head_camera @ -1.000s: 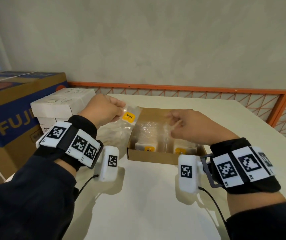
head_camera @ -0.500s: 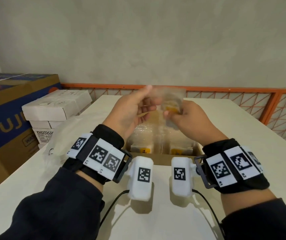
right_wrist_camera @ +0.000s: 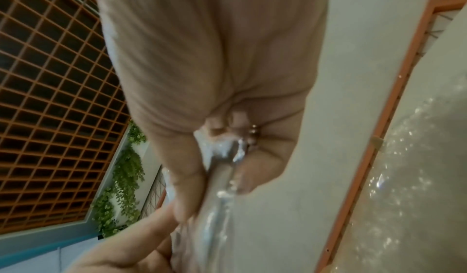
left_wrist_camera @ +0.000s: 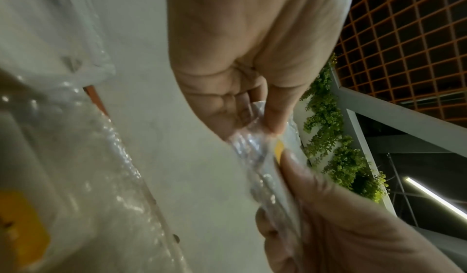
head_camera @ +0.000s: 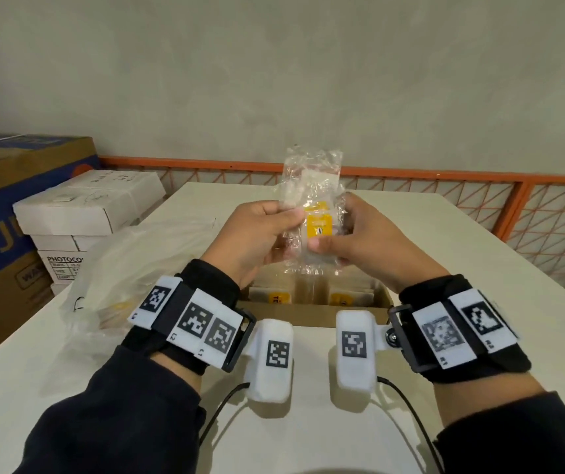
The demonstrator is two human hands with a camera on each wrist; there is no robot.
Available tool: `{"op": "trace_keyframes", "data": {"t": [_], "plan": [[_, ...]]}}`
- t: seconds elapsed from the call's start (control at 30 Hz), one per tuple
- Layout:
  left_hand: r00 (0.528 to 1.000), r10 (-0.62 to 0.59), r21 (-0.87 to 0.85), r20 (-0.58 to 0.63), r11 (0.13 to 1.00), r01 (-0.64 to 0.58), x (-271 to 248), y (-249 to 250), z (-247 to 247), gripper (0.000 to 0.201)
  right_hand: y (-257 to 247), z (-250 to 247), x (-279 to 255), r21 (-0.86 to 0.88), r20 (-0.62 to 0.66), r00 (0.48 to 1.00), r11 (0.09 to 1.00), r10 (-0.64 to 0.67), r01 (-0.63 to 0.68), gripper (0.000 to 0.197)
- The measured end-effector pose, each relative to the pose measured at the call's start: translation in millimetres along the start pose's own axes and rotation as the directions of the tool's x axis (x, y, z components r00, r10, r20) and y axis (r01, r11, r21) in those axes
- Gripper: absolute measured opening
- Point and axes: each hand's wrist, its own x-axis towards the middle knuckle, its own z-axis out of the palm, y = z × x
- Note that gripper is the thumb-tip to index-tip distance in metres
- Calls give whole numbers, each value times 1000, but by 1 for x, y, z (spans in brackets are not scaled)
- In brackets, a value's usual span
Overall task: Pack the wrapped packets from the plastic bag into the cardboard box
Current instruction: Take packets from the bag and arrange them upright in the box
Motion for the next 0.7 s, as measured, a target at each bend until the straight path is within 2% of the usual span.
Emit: {"op": "trace_keyframes", "data": {"t": [0.1, 0.2, 0.27, 0.33, 0.4, 0.47, 0.57, 0.7], "plan": [[1000, 6, -44, -18, 999, -7, 4, 0, -7, 19, -2, -1, 1, 43, -82, 997, 999, -9, 13, 31], [999, 24, -61, 23, 998, -23, 6, 0, -10, 23, -4, -5, -2, 48, -81, 996, 998, -31, 35, 27], [996, 15, -79, 83, 997, -9, 4, 2, -12, 18, -5, -7, -3, 72, -62, 998, 997, -21, 25, 32], [982, -16, -106, 190, 994, 37, 2, 4, -12, 2, -6, -9, -4, 132, -75, 997, 991, 1, 9, 32], [972, -36, -107, 231, 992, 62, 2, 3, -11, 25, -5, -9, -3, 164, -84, 996, 987, 11, 3, 23], [972, -30, -123, 233, 991, 60, 2, 2, -10, 39, -6, -7, -4, 169, -97, 995, 986, 13, 4, 17], [971, 9, -144, 237, 989, 26, 1, 2, -12, 33, -4, -7, -3, 176, -141, 990, 984, 25, 0, 14], [994, 46, -223, 98, 975, -23, 4, 4, -17, 31, -1, -18, -1, 183, -227, 973, 983, 34, 8, 10]]}}
